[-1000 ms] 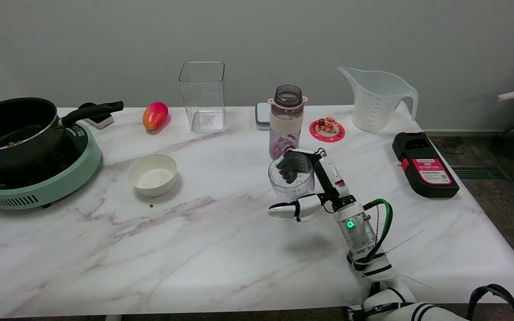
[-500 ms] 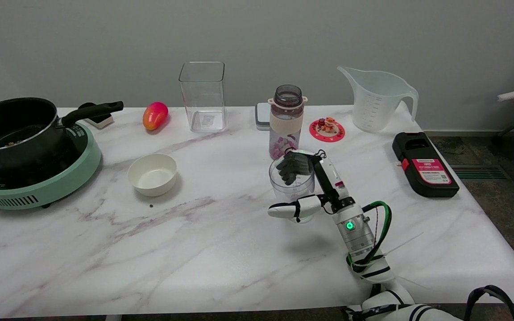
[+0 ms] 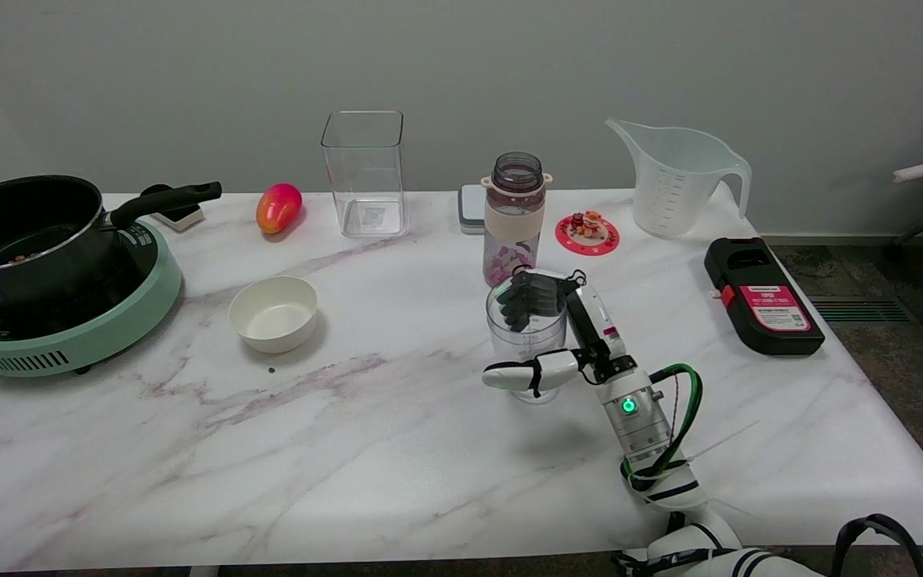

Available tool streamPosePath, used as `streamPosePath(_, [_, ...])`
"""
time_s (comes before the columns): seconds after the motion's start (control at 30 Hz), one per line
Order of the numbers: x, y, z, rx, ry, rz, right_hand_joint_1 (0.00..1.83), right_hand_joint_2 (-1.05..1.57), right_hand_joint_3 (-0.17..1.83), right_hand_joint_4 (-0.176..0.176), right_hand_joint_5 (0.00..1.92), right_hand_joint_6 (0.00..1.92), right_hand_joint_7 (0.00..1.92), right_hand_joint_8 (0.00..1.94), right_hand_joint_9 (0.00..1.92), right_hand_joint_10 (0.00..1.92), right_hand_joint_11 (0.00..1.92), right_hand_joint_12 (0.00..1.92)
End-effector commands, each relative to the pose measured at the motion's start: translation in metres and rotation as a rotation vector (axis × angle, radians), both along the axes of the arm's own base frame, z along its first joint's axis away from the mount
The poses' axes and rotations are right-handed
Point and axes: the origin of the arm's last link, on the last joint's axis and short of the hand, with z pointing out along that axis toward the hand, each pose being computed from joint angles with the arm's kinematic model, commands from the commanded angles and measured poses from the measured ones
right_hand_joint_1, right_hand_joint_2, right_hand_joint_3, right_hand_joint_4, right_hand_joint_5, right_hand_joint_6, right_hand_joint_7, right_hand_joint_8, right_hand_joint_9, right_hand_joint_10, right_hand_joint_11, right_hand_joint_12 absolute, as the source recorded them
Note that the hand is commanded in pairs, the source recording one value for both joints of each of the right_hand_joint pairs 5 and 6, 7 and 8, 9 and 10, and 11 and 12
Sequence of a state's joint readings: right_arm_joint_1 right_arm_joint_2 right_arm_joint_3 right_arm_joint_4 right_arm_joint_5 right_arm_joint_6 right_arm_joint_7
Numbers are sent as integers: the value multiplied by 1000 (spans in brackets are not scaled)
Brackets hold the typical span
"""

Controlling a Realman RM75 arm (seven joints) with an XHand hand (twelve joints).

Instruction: Place the measuring cup onto the table.

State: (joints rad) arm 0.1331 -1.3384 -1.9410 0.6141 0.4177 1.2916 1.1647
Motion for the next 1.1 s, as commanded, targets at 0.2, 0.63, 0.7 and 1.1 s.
streamPosePath(0.2, [-8,-2,-3,18,-75,-40,1149,1571,275,0,1874,1874,1754,1754,1670,1670,1526,1526])
streamPosePath(0.63, [-12,-3,-6,21,-103,-55,1143,1571,273,0,1862,1862,1743,1743,1658,1658,1507,1507])
streamPosePath(0.7, [-13,-3,-7,21,-105,-56,1141,1571,274,0,1859,1859,1742,1742,1657,1657,1505,1505])
streamPosePath(1.1, [-14,-4,-8,19,-107,-61,1269,457,812,0,967,967,1278,1278,1139,1139,1060,1060])
